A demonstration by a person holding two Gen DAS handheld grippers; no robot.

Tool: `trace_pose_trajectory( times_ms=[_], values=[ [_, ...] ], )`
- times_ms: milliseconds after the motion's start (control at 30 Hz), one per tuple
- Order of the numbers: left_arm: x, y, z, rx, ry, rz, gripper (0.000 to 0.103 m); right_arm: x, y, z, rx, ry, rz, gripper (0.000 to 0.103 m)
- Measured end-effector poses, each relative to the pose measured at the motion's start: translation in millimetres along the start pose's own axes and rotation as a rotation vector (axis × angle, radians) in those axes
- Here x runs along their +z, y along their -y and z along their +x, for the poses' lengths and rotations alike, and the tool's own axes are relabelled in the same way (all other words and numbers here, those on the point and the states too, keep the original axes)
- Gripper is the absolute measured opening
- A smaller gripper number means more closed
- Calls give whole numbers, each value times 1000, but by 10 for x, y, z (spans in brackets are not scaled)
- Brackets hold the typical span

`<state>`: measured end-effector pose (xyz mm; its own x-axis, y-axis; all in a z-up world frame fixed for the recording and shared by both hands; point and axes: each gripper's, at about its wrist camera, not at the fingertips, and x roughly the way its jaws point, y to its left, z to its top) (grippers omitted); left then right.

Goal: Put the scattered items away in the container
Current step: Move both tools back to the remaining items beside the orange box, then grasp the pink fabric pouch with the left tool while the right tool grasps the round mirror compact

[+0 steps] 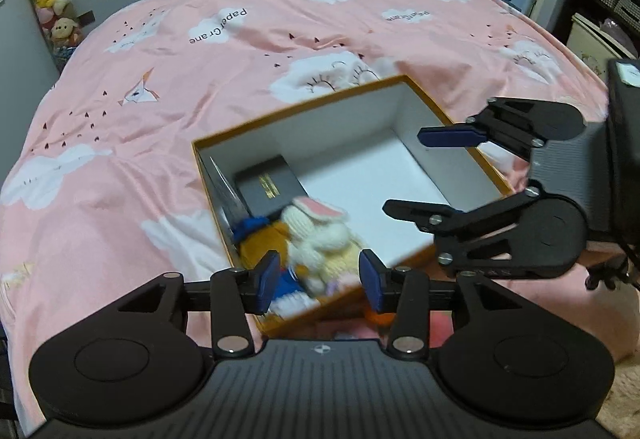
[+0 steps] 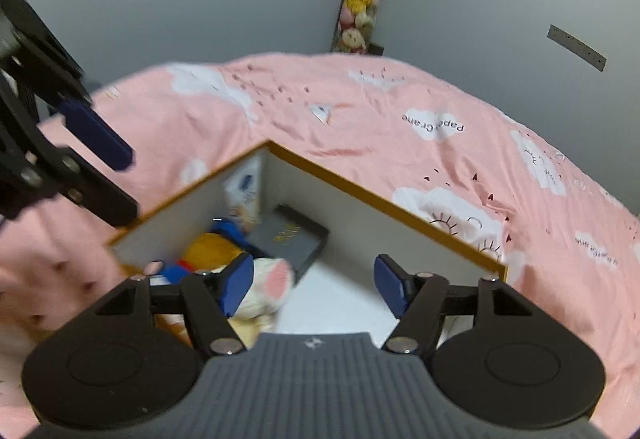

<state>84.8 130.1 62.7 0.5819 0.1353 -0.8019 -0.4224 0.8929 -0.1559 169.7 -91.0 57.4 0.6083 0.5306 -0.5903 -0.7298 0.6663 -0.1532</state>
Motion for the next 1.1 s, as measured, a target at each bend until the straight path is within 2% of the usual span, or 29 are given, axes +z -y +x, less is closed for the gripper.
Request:
trace_pose_trajectory(
  times_ms=[167, 400, 700, 767, 900, 1100],
  values=[
    [-371, 233, -87, -7, 52, 7, 51, -340, -290, -137, -33, 54, 30, 70],
    [-953, 579, -21, -81, 41, 49, 51, -780, -674, -262, -38, -20, 81, 70],
    [-1360, 523, 134, -93, -100, -136, 51, -1095, -858, -290, 31, -133, 216, 69],
    [-1407, 501, 149, -95, -126, -168, 52, -1124, -868, -285, 19, -148, 222, 69],
    [-1477, 450, 174, -148, -166, -245, 55, -1186, -861, -185, -65, -214, 234, 60],
    [-1519, 416, 217, -177, -190, -307, 59, -1274, -956, -75, -50, -283, 227, 57]
  ],
)
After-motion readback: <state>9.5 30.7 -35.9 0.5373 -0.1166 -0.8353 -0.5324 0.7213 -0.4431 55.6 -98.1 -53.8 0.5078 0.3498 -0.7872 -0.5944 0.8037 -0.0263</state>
